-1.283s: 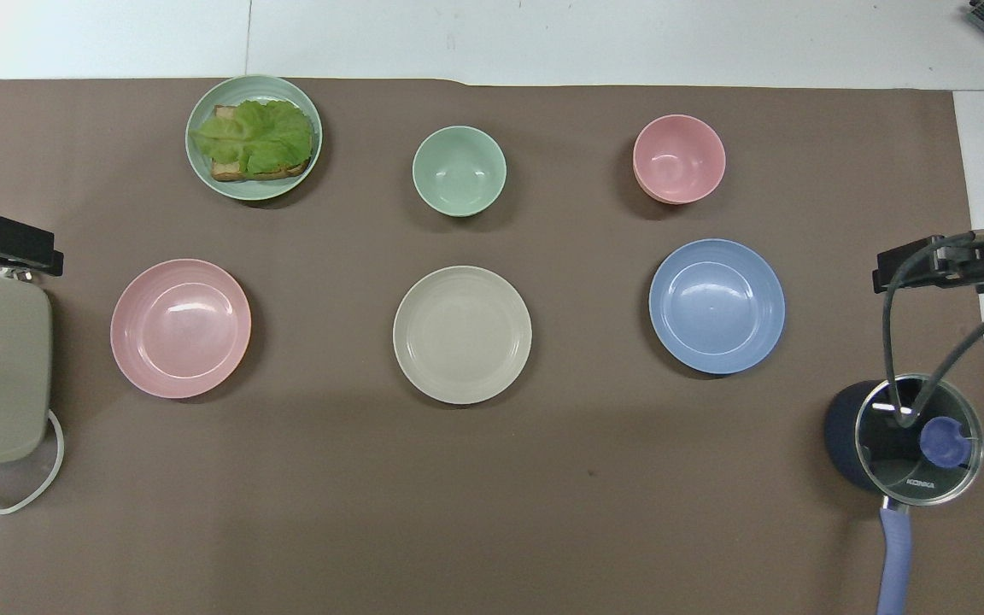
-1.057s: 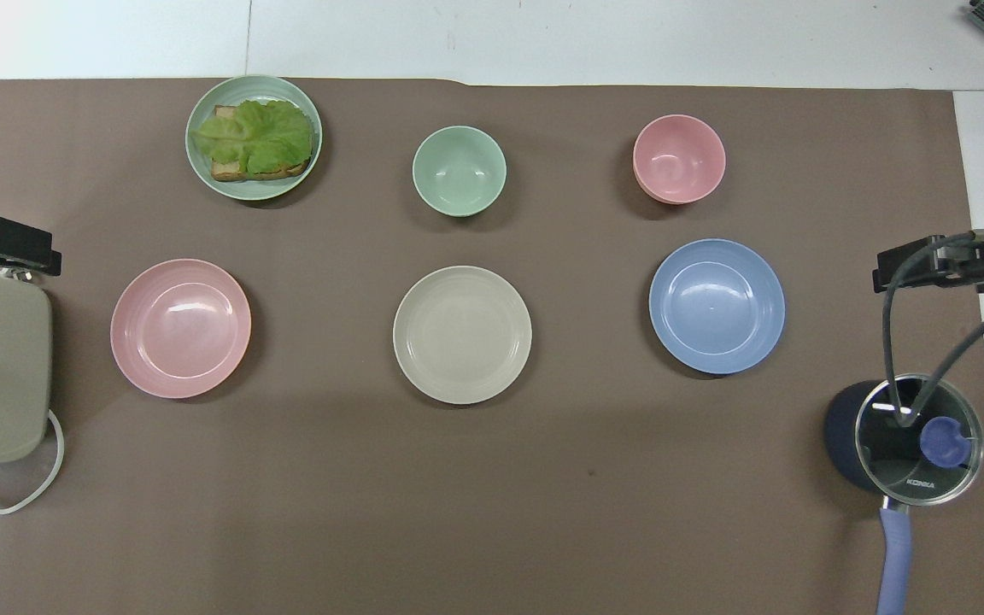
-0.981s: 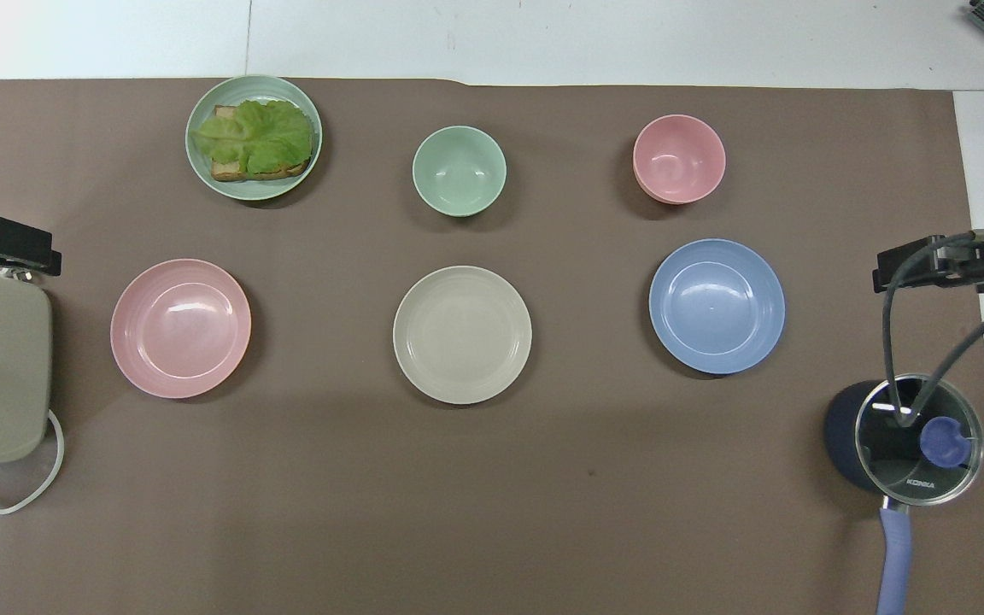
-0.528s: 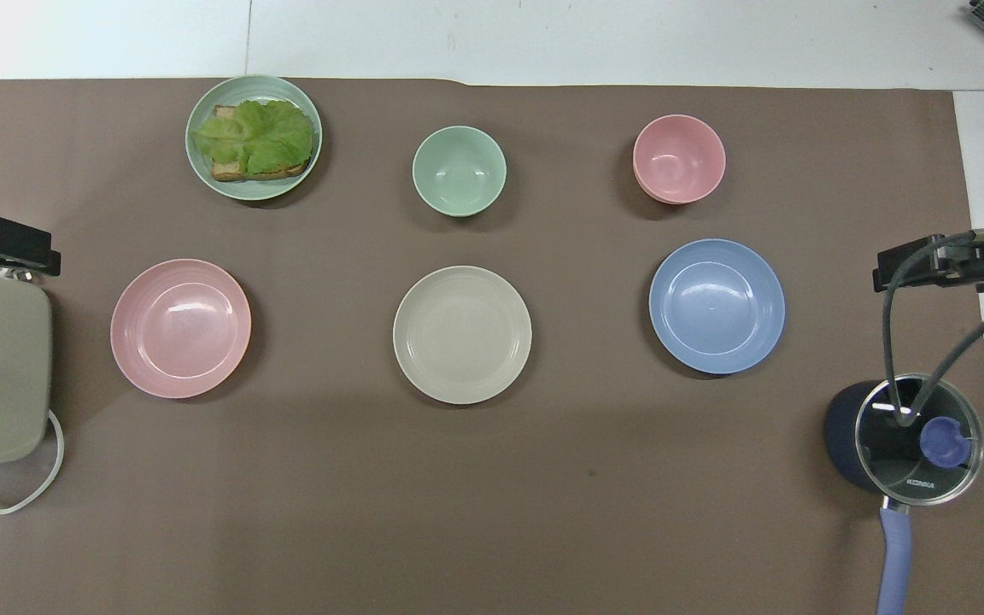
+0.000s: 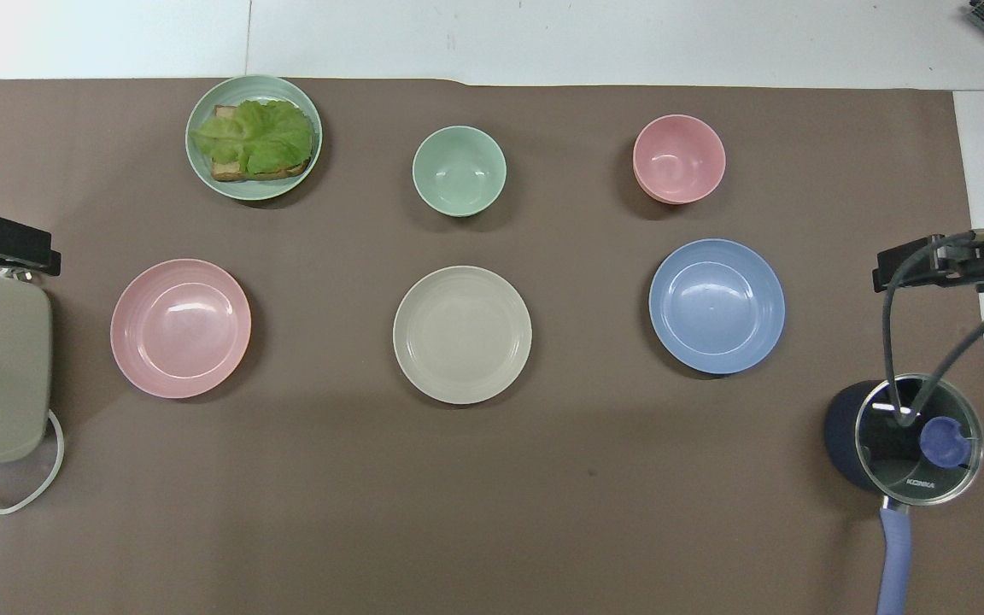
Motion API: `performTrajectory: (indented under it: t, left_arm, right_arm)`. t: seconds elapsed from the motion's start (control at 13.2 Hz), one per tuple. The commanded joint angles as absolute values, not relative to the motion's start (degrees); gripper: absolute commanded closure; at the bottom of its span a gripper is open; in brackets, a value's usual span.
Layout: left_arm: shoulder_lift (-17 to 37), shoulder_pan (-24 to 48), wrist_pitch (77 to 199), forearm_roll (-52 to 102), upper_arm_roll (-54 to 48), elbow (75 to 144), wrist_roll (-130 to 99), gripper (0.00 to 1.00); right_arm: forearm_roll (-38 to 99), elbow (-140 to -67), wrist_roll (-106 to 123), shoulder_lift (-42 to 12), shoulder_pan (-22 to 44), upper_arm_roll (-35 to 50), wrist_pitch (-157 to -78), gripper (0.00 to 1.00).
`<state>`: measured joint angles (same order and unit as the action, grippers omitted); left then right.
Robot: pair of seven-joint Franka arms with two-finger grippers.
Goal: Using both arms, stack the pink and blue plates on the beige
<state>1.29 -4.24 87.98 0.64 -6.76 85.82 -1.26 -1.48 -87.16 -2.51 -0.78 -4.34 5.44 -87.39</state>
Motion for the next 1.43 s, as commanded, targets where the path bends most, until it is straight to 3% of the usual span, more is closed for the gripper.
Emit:
performTrajectory:
  t: [0.0, 0.45, 0.6, 0.98, 1.36]
  left_arm:
    - [-0.7, -4.7, 88.2, 1.2, -7.0, 88.7, -1.6, 0.0]
    - [0.1, -7.4, 106.9, 1.9, -6.8, 109.7, -1.2, 0.0]
    - [2.5, -9.4, 112.8, 1.9, -6.8, 114.2, -1.2, 0.0]
    - [8.1, -11.3, 121.5, 1.9, -6.7, 119.7, -1.4, 0.0]
    - [6.5, -14.4, 121.6, 1.9, -6.7, 123.3, -2.4, 0.0]
  right_arm:
    - [-1.2, -86.8, -3.6, -0.9, -5.0, 5.9, -87.7, 0.0]
    - [-1.1, -86.8, -3.3, -1.0, -5.1, 5.9, -87.9, 0.0]
    - [-1.1, -87.1, -3.4, -1.0, -5.1, 5.8, -88.2, 0.0]
    - [-1.1, -88.3, -3.0, -0.8, -5.9, 5.7, -90.4, 0.0]
    - [-0.5, -92.6, 3.2, -1.6, -8.7, 5.7, -97.4, 0.0]
